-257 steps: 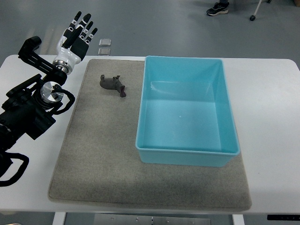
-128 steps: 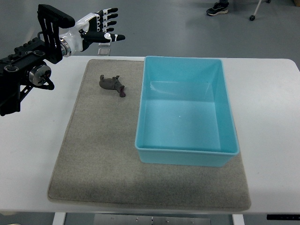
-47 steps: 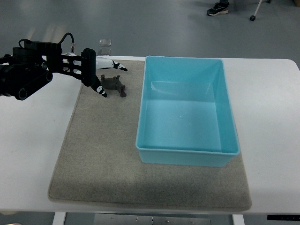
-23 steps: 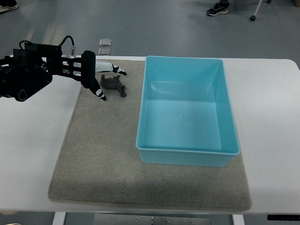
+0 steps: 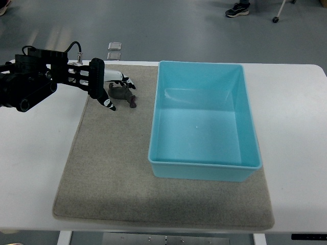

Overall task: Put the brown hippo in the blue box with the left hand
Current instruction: 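Close the left hand fingers around the brown hippo, then lift the hippo and carry it over the blue box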

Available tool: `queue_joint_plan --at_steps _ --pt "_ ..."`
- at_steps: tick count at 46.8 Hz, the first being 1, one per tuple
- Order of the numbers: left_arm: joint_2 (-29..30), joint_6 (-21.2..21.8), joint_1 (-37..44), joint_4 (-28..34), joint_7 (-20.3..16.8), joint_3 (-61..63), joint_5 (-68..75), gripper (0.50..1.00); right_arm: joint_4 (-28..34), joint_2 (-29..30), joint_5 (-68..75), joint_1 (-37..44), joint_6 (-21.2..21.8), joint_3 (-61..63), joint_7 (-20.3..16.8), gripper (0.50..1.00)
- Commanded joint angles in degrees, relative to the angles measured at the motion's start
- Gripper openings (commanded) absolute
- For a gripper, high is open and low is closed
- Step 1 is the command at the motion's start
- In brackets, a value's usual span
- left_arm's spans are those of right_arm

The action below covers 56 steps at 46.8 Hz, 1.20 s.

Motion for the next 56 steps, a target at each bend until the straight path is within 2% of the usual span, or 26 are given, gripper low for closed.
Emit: queue_joint_plan --at_steps 1,7,9,12,19,25,56 --pt "0.00 0.17 -0.06 0.17 0.08 0.02 0.18 0.752 0.00 0.00 -0.01 -0.06 0.00 0.00 0.00 0.936" --pt "0.00 0.35 0.03 0.17 0.08 0.02 0.26 0.701 0.00 0.00 0.08 -0.06 0.00 0.00 0.00 0.936" --pt "0.00 0.35 0.12 0.17 0.08 0.02 0.26 0.698 0.00 0.00 -0.01 -0.06 0.00 0.00 0.00 0.936" --pt "0.00 0.26 0.21 0.08 0.08 0.02 0.26 0.664 0.00 0.00 -0.01 -0.06 0.00 0.00 0.00 0.936" --pt "0.00 0.35 0.12 0.08 0.08 0.02 0.26 0.660 0.00 0.00 -0.01 0.02 0.00 0.00 0.00 0.936" --pt "0.00 0.35 -0.23 0.17 0.25 0.02 0.26 0.559 0.00 0.00 -0.01 -0.06 0.00 0.00 0.00 0.936" --pt "-0.08 0.79 -2.34 -0.01 0.52 -1.03 -1.23 0.568 0.00 0.00 -0.01 -0.06 0.00 0.00 0.00 0.936"
